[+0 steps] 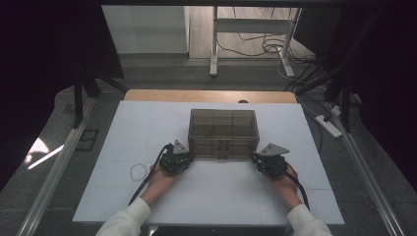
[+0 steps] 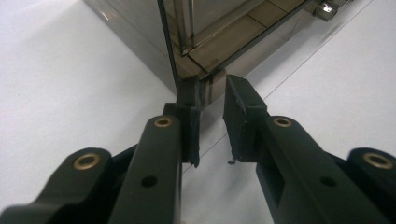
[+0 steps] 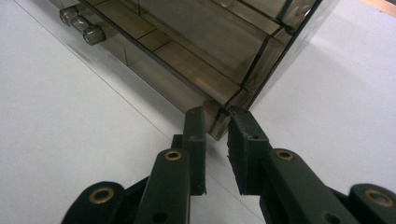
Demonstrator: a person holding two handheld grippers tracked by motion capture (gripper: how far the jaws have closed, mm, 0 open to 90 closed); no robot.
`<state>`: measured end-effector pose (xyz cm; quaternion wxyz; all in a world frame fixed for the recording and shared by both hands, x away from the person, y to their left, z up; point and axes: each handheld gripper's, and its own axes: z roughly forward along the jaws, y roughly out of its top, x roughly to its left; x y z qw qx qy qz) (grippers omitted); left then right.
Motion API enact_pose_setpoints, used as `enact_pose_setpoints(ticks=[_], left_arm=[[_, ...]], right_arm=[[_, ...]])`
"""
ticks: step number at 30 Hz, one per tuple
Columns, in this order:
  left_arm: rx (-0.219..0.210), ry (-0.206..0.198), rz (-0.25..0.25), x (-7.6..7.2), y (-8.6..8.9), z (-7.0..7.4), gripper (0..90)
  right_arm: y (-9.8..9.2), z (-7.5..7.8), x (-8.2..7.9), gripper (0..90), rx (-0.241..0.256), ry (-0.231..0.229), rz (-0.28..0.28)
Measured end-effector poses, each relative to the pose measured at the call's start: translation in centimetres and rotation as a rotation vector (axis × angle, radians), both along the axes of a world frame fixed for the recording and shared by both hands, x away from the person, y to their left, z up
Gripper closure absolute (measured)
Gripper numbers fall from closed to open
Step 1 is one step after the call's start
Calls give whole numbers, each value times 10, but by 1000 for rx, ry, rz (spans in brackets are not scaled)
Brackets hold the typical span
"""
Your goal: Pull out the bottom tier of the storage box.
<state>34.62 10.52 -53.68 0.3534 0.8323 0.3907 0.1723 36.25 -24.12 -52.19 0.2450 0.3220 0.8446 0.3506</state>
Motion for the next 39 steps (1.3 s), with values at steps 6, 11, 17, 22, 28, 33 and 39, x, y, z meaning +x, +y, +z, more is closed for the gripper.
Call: enact_pose_setpoints(ticks=[6, 11, 17, 22, 28, 33, 39], left_arm=[[3, -1, 1, -1, 0, 0, 769], [0, 2, -1, -1, 0, 1, 770], [-1, 3, -5, -3, 0, 1, 773], [0, 1, -6, -5, 1, 1, 774], [0, 0, -10, -7, 1, 1, 775], [-1, 0, -15, -9, 2, 1, 778], [0, 2, -24, -13, 2, 1, 782]], right_arm=[[0, 0, -1, 765, -1, -3, -1], [0, 0, -2, 765, -7, -7, -1], [0, 1, -4, 766, -12, -7, 6], [0, 1, -5, 767, -14, -10, 8], [0, 1, -7, 768, -14, -7, 14], [0, 1, -9, 768, -12, -9, 17], [-1, 2, -11, 770, -14, -1, 22]])
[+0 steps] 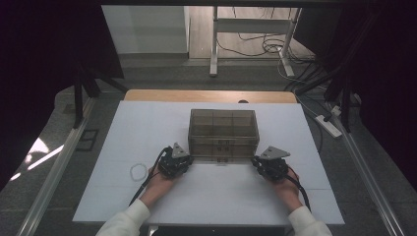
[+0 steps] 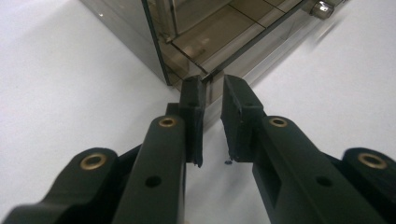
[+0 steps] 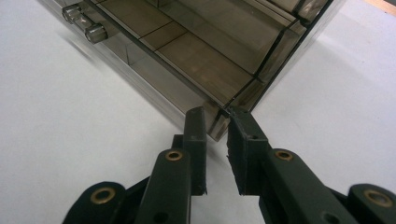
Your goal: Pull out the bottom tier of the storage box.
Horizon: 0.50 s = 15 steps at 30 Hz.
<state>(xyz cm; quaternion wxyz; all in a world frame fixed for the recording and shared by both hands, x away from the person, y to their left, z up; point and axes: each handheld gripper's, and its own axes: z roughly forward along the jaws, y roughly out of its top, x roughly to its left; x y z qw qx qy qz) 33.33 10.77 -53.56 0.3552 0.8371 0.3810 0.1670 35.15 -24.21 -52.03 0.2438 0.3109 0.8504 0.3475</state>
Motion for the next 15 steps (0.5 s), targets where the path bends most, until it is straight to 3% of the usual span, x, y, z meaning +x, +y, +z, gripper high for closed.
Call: enact_pose_setpoints(ticks=[15], left_arm=[[-4, -1, -13, -7, 1, 1, 788]], right_arm=[[-2, 1, -6, 774, 2, 4, 13]])
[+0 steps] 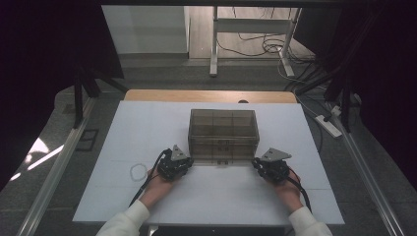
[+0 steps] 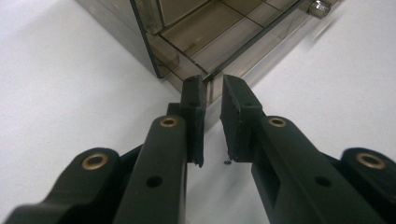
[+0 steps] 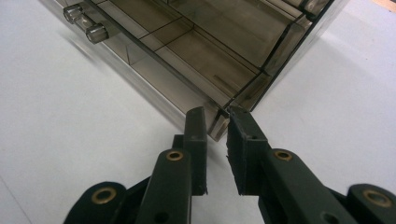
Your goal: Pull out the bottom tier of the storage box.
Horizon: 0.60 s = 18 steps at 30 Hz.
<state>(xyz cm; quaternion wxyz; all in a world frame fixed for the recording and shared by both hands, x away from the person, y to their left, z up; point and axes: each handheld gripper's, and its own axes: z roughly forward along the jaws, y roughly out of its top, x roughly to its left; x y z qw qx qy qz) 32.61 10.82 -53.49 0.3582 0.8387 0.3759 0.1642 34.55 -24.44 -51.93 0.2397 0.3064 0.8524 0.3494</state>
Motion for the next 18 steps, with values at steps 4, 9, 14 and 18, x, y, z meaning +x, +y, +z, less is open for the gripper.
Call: enact_pose_setpoints(ticks=[4, 9, 14, 18], left_arm=[[0, 0, -2, -1, 0, 0, 789], [0, -3, -5, -3, 0, 0, 791], [-10, -6, -6, -5, 1, 2, 791], [-11, -6, -7, -6, 1, 2, 792]], right_arm=[[-1, 0, -1, 774, 2, 7, -1], [-1, 0, -2, 774, 4, 8, 0], [-1, 0, -3, 774, 3, 7, 3], [-1, 0, -5, 774, 1, 7, 2]])
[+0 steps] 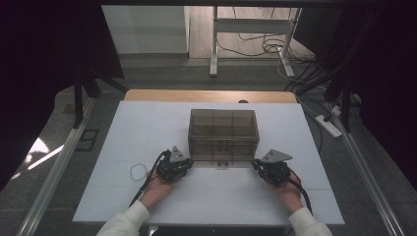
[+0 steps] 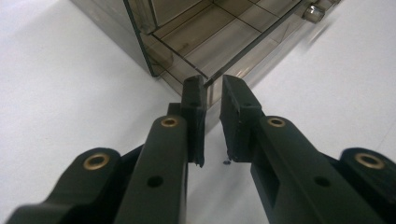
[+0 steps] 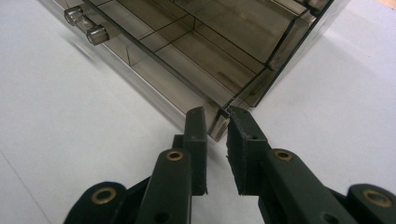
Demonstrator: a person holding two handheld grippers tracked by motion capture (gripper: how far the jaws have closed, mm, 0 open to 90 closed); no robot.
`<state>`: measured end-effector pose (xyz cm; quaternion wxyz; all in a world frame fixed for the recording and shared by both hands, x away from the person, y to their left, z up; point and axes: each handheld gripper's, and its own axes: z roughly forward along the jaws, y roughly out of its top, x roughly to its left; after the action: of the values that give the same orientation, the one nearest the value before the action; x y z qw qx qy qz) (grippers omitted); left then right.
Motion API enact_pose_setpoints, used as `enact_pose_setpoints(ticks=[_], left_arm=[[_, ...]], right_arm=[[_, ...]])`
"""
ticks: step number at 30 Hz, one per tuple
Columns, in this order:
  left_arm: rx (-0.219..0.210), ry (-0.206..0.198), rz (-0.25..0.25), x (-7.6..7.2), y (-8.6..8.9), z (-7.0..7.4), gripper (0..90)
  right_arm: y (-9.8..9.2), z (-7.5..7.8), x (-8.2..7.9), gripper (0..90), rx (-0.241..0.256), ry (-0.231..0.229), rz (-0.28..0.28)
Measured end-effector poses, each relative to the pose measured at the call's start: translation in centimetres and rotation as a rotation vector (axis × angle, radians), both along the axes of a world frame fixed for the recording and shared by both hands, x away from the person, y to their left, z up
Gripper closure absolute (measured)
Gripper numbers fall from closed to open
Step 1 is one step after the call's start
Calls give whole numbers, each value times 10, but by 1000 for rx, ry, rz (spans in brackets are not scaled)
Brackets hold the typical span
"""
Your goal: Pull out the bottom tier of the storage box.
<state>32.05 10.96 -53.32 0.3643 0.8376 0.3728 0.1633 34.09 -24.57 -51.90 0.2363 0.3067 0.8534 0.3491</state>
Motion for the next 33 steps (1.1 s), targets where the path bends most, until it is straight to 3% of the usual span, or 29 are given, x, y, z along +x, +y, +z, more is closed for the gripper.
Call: enact_pose_setpoints(ticks=[33], left_arm=[[9, 23, -21, -7, 2, -3, 813]], right_arm=[[-2, 0, -11, 788, 7, 9, 16]])
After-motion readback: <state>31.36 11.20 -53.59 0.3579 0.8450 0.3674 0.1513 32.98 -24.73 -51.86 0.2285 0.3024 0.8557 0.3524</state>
